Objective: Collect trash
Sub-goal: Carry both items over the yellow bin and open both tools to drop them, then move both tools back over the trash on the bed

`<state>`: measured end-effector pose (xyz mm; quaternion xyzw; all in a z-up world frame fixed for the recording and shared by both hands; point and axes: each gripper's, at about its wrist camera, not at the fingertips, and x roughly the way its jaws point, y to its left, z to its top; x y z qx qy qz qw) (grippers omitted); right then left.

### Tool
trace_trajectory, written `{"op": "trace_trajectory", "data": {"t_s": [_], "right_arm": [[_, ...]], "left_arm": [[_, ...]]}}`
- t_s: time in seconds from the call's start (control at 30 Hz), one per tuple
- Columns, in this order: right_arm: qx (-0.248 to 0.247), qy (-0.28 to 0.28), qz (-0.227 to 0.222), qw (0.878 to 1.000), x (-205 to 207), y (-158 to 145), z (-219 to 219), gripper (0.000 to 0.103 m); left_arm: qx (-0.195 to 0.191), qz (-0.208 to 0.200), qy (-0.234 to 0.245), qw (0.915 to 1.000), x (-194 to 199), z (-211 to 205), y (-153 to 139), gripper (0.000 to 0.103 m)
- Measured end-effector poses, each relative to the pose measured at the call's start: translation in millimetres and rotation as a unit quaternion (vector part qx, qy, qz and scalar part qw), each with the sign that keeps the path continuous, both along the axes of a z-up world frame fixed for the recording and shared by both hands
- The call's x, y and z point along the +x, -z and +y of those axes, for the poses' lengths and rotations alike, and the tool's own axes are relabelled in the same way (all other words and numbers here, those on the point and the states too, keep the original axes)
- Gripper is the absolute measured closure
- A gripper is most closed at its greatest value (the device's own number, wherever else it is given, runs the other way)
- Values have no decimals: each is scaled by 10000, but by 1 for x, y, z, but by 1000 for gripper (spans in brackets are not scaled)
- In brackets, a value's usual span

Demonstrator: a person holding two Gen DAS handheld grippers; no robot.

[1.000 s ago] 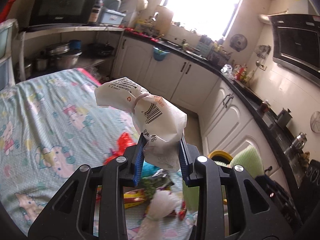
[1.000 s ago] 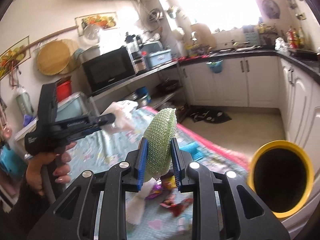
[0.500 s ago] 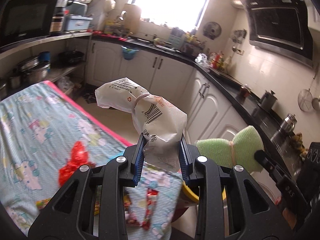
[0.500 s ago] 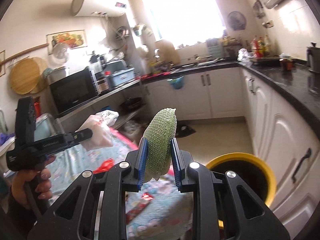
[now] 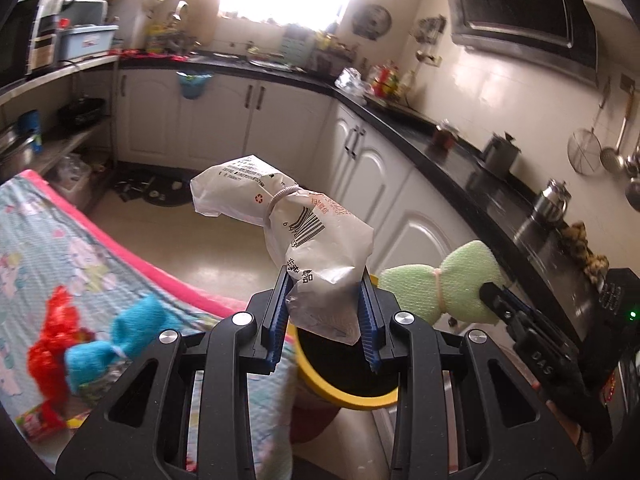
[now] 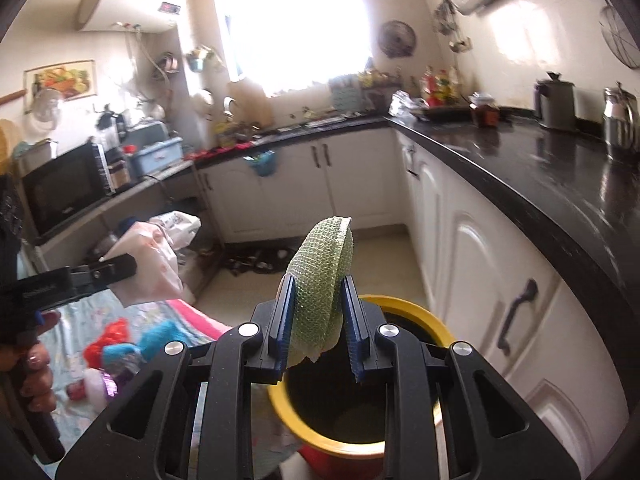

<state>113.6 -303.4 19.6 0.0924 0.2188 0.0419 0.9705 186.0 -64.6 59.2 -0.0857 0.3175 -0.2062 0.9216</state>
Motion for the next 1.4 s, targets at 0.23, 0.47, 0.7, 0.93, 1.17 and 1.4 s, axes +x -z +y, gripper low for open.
{"op": "trace_trajectory", "data": {"t_s": [0.23,0.47,0.7,0.93,1.17,1.4], "right_arm": [[-34,276,338,9990,14,30,-18,80],[135,319,691,9970,32,60,-30,80],[378,417,993,9935,42,82,-40,72],[517,479,1046,9920,39,85,-43,58],[438,205,735,9961,29,62,-24,49],[344,-267,386,9983,14,37,5,39]], "left_arm": [[213,377,451,9980,19,-47,36,79],[448,718,783,9933,33,-81,73,79],[527,971,706,9914,49,-87,96,69],[537,806,319,9948,42,-63,89,45],[458,255,-287,9982,14,-18,58,18],[515,-289,-821,9949,-21,25,28,11]]}}
